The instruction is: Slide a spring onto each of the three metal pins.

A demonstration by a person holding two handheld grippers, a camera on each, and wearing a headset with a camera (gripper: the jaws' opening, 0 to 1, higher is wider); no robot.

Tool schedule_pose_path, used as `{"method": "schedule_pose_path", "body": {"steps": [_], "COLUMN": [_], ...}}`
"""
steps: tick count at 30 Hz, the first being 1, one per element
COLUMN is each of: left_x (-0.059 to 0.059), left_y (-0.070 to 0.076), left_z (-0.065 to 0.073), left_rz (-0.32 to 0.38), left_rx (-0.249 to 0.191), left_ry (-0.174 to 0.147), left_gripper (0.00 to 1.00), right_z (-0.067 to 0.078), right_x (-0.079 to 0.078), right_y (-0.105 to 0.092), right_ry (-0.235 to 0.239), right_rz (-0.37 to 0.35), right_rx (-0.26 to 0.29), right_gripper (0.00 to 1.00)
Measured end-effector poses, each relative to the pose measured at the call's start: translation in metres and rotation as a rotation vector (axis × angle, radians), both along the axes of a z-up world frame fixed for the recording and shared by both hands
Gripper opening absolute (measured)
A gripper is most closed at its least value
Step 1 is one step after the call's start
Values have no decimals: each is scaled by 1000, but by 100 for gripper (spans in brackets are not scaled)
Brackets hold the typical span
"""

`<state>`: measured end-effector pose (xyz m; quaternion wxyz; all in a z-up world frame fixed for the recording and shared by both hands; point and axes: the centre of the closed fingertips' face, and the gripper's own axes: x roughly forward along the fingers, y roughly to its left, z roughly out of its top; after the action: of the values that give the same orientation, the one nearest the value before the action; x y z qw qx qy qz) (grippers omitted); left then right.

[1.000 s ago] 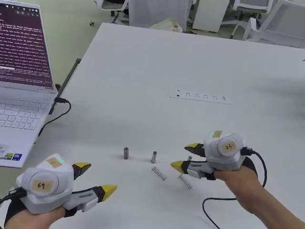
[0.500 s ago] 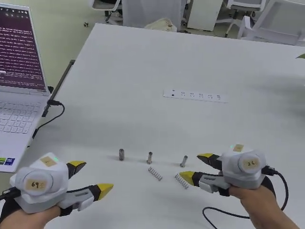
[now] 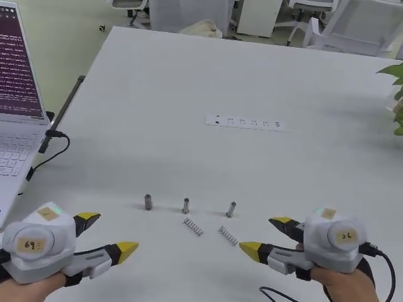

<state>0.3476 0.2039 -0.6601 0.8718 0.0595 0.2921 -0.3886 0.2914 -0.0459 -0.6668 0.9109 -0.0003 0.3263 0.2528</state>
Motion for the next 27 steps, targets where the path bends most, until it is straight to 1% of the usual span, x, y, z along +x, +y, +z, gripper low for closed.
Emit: {"method": "schedule_pose_path", "body": {"steps": [3, 6, 10, 15, 19, 25, 27], "left_x": [2, 3, 3, 3, 2, -1, -3], "left_y": [-2, -3, -8, -16, -24, -39, -47], "left_z": [1, 2, 3, 3, 3, 2, 0], "left_rz": [9, 14, 7, -20, -44, -99, -131], "left_rx": [-9, -16, -18, -12, -10, 0, 8], "left_ry": [-3, -4, -6, -7, -7, -7, -4], "left_gripper": [56, 57, 57, 57, 57, 56, 56], "right_z": [1, 0, 1, 2, 3, 4, 5], "right_x": [-4, -8, -13, -21, -25, -28, -28], "right_y": [0, 0, 1, -3, -7, -10, -11], "right_ry": [-3, 4, 9, 12, 14, 14, 12], "right_rz": [-8, -16, -24, -39, -54, -57, -60], "right_rx": [5, 11, 21, 21, 26, 10, 8], "right_gripper": [57, 58, 60, 61, 61, 62, 62]}}
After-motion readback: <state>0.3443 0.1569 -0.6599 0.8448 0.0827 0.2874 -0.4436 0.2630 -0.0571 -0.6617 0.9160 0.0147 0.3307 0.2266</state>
